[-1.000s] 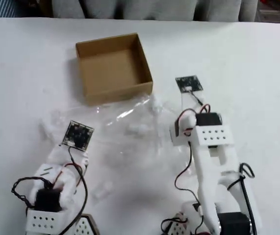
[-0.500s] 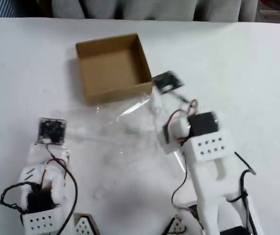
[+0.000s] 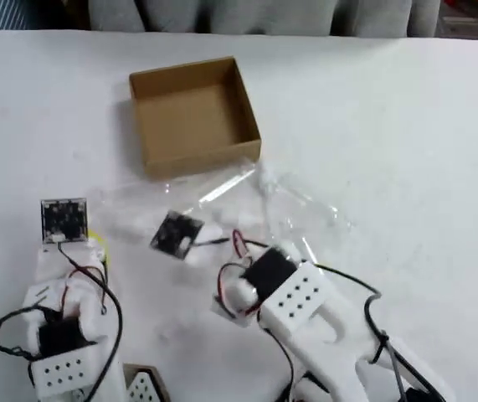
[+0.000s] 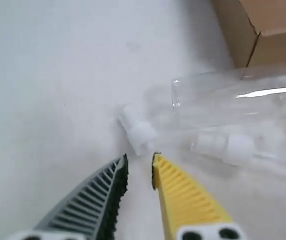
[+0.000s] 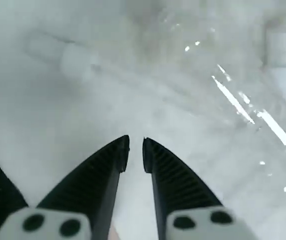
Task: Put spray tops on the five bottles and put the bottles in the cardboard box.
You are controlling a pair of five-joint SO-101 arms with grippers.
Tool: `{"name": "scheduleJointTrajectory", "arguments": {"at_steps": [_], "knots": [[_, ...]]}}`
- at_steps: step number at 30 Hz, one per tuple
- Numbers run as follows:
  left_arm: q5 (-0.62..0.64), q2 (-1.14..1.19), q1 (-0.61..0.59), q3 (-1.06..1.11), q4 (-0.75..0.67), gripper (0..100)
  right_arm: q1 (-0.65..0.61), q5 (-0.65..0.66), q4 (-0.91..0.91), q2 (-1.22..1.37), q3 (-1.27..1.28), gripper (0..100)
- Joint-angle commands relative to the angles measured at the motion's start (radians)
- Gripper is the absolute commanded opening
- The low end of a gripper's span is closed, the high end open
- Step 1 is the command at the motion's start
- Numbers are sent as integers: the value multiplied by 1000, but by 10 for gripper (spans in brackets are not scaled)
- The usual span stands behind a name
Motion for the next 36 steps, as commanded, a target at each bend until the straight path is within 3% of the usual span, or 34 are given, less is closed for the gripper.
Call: {"name": "scheduleJointTrajectory", "arguments": {"at_steps": [1,8,14,22,36], "knots": [[17,348,-33,-147,-161,101,-62,12,-19,-35,-3,17],[52,862,-93,-324,-370,101,-140,12,-107,-27,34,39],[87,1101,-134,-465,-374,102,-231,18,-217,-27,118,100],[137,1162,-206,-508,-381,104,-275,21,-371,-25,195,195],[155,1164,-248,-523,-379,105,-321,77,-489,84,216,202]]}}
